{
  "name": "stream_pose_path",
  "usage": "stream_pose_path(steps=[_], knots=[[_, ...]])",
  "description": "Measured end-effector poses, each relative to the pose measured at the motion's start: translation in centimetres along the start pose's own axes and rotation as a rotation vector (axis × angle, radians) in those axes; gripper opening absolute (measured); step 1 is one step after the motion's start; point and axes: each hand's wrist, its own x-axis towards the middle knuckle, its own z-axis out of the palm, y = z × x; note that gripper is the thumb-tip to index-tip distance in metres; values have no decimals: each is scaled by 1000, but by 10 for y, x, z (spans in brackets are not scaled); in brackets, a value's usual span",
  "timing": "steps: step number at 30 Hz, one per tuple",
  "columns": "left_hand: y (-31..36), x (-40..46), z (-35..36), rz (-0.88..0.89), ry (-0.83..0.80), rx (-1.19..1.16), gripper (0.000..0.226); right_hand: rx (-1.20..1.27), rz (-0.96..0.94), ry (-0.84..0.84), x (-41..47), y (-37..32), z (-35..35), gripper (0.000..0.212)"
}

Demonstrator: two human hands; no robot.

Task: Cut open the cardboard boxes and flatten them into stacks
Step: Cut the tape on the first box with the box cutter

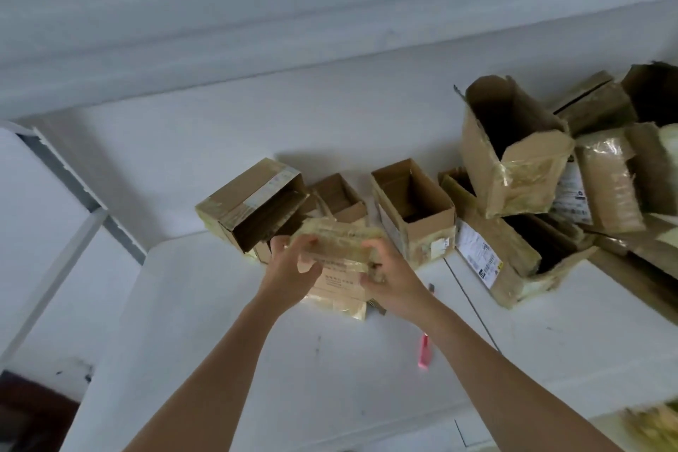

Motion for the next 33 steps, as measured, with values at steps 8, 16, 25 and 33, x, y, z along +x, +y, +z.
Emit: stream_pose_path(steps=[8,16,25,33], knots=[[29,-72,-3,-235,94,-105,41,-27,87,-95,-50,-14,-21,65],[37,-141,0,-458,250,-114,60,-117,135,-190,-94,-24,-15,67],[15,-162,3,-482,190,-134,67,-126,124,-317,-108,-12,-1,24],[3,-137,17,-318,43,-148,63,-686,351,-238,-93,38,-32,56]])
